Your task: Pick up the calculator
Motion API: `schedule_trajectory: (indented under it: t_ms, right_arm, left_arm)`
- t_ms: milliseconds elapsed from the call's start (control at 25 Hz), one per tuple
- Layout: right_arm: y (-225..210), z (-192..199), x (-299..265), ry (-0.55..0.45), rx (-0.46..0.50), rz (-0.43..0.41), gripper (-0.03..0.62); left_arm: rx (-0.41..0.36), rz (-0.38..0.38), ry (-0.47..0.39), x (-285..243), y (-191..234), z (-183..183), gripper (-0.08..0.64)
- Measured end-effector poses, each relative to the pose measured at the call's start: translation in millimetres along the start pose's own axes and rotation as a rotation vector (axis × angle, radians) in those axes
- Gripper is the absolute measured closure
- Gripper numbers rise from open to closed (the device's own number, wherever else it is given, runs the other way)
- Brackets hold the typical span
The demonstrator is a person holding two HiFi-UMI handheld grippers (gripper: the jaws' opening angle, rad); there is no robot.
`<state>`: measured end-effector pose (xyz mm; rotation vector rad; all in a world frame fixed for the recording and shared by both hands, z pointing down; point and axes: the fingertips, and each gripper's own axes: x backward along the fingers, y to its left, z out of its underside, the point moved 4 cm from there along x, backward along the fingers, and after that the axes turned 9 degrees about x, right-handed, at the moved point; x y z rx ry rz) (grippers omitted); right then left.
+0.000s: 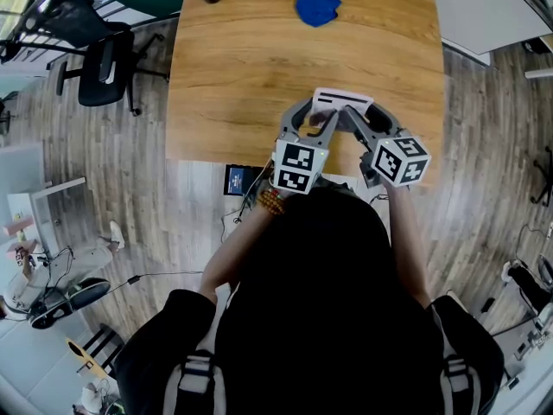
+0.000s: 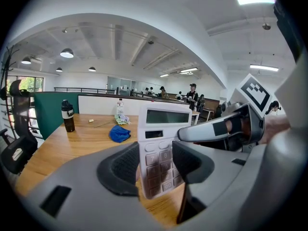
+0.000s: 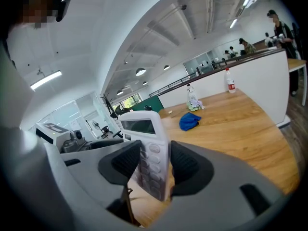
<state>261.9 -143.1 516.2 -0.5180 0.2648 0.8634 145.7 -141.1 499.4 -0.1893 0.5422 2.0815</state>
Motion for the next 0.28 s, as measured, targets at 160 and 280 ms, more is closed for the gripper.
schedule_trajectory:
  t_ms: [160, 280]
  right_arm:
    - [-4.6, 4.3, -3.1, 0.016, -0.015, 0.019, 0.39]
    - [-9.7, 15.2, -8.8, 0.041, -0.035, 0.023, 0.39]
  left_arm:
    - [0.009, 0.004, 0.033, -6.6, 3.0, 12.8, 0.319]
    - [0.015, 0.002, 0.069, -12.9, 7.3, 27.0, 0.319]
